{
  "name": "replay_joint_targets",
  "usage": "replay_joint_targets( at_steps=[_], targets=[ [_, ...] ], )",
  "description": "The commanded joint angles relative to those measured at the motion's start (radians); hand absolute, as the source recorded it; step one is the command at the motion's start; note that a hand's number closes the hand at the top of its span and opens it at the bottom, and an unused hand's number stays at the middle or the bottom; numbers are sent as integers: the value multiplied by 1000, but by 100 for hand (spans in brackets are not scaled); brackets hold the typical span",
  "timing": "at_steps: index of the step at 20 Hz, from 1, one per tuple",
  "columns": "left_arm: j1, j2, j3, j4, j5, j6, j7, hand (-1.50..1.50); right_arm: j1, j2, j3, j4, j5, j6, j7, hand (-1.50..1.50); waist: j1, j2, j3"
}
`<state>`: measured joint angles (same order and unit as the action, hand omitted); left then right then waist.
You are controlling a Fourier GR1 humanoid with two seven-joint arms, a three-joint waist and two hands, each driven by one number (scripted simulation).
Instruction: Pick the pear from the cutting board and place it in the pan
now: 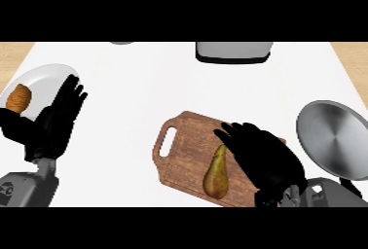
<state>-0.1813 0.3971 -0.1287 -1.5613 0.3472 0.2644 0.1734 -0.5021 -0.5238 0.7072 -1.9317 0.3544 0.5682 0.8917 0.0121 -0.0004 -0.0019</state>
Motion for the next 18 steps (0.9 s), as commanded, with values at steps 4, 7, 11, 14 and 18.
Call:
replay_joint_targets(
  at_steps=[4, 7, 11, 14, 18],
  targets=[
    [-33, -40, -1, 50, -35, 8, 0, 0, -54, 105, 84, 36, 22, 162, 174, -150, -12, -1, 0],
    [53, -23, 22, 23, -6, -45, -64, 0, -79, 87, 133, 55, 88, 176, 187, -150, -2, -4, 0],
    [-1, -30, 29, 59, -28, -24, -35, 0, -123, 191, 160, 87, 120, 203, 284, -150, -10, -3, 0],
    [19, -58, 15, 23, -49, -4, -34, 0, -113, 263, 173, 142, 177, 164, 258, -150, -6, -2, 1],
    [3, -42, 32, -34, -38, -13, 38, 0, -115, 335, 154, 195, 215, 180, 239, -150, -8, -2, 2]
  ],
)
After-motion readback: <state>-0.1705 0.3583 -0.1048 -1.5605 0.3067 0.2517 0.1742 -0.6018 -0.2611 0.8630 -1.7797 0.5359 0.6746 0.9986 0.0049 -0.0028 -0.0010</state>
